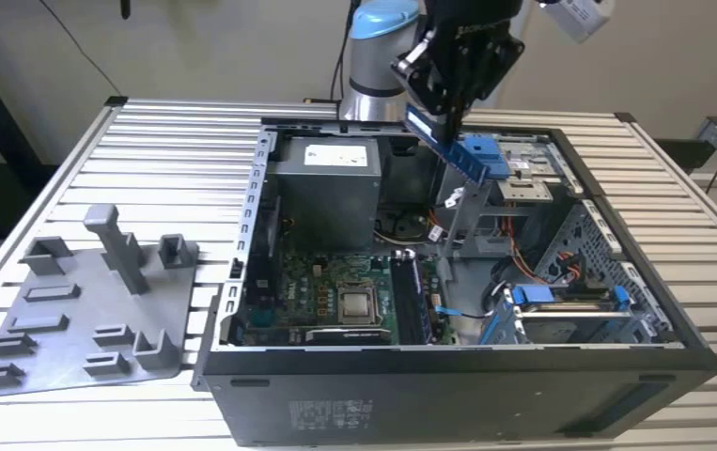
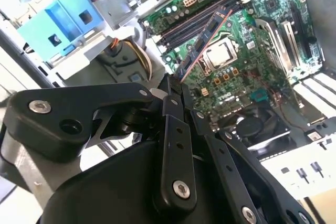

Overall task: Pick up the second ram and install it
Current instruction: 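Insert the second ram into the second slot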

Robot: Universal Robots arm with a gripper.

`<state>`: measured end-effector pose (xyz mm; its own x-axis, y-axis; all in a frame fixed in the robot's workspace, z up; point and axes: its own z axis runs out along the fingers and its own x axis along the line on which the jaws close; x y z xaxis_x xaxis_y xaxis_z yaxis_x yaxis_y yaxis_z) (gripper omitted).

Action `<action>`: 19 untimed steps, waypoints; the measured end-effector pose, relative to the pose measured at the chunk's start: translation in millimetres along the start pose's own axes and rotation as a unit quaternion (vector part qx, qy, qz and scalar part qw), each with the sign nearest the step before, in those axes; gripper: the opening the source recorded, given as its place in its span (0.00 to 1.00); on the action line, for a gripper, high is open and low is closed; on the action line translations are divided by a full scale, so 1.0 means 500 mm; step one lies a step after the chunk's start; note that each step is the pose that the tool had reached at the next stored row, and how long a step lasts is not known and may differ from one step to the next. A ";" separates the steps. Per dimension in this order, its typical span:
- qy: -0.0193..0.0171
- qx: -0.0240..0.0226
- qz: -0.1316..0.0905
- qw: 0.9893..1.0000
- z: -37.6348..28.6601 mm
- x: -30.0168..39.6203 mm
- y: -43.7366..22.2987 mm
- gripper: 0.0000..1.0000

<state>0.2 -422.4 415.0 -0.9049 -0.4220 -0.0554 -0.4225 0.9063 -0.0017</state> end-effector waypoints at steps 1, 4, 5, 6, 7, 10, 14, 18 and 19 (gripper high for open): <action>0.000 0.000 0.006 1.000 0.000 0.000 0.000 0.14; 0.000 0.001 0.023 1.000 0.001 0.000 0.000 0.14; 0.000 0.002 0.028 1.000 0.002 0.000 0.000 0.14; 0.000 0.002 0.033 0.999 0.003 0.000 0.000 0.14; 0.000 0.002 0.039 0.999 0.004 0.000 0.000 0.14; 0.000 0.003 0.056 0.998 0.006 0.000 0.000 0.14; 0.000 0.005 0.081 0.997 0.011 0.001 0.000 0.14; 0.000 0.006 0.110 0.994 0.016 0.001 0.000 0.14; 0.000 0.007 0.117 0.993 0.017 0.001 0.000 0.14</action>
<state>0.2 -422.4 406.4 -0.9783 -0.1996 -0.0553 -0.1998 0.9798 -0.0019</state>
